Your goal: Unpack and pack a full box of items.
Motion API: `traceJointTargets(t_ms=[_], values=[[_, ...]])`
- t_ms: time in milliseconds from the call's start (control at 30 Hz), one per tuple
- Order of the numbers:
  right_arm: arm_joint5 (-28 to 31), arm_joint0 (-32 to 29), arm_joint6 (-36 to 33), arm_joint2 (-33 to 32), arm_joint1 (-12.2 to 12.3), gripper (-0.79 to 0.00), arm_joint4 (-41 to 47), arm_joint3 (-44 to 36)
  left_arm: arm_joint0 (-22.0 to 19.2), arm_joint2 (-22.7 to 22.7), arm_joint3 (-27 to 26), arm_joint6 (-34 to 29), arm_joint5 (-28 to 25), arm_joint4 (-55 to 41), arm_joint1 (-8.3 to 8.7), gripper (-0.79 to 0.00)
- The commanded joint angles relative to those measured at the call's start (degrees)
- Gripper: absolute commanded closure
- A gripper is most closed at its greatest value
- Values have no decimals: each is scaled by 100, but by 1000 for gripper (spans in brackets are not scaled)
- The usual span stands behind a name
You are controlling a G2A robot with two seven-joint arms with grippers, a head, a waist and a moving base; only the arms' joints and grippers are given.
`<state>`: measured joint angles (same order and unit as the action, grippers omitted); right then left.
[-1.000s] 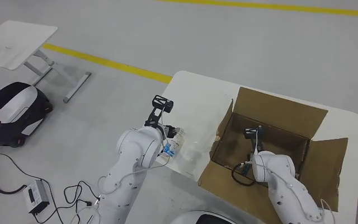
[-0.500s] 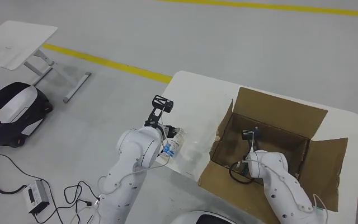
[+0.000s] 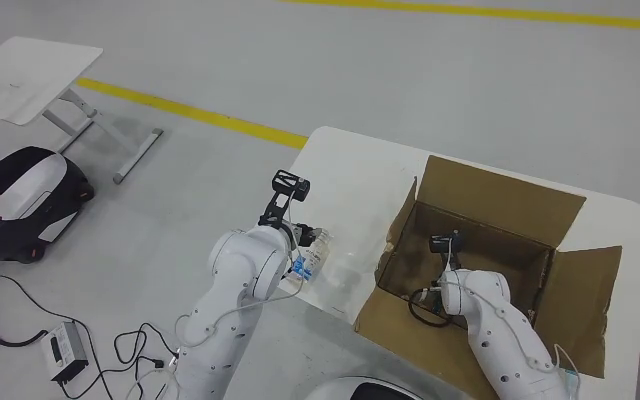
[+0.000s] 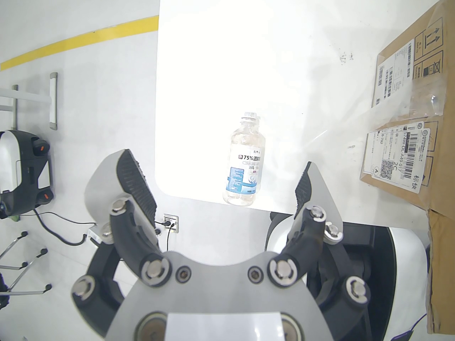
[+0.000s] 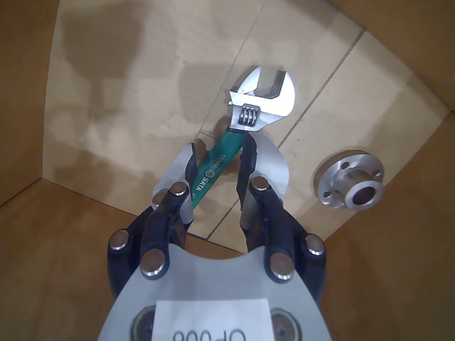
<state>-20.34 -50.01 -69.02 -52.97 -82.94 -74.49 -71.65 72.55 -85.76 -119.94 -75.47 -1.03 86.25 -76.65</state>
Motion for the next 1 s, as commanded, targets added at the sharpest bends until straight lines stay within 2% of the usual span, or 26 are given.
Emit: traceJointTargets(t_ms=[0,67,200,367,533,633,967], values=[[-106,16,10,-22,-21,-311,34,34,0,0,0,0,0,0,0,-785],[-231,18,-20,-44,-40,-342,54,25,0,0,0,0,0,0,0,-785],[-438,4,-133,-58,-62,-311,-63,-8,0,0,0,0,0,0,0,-785],[-519,-65,-268,-82,-77,-348,-182,-132,0,0,0,0,0,0,0,-785],[-489,-120,-268,-158,-87,-354,-206,-128,0,0,0,0,0,0,0,-785],[-486,-105,-216,-169,-106,-385,-229,-41,0,0,0,0,0,0,0,-785],[-401,1,-110,-160,-200,-379,-103,198,0,0,0,0,0,0,0,-785]])
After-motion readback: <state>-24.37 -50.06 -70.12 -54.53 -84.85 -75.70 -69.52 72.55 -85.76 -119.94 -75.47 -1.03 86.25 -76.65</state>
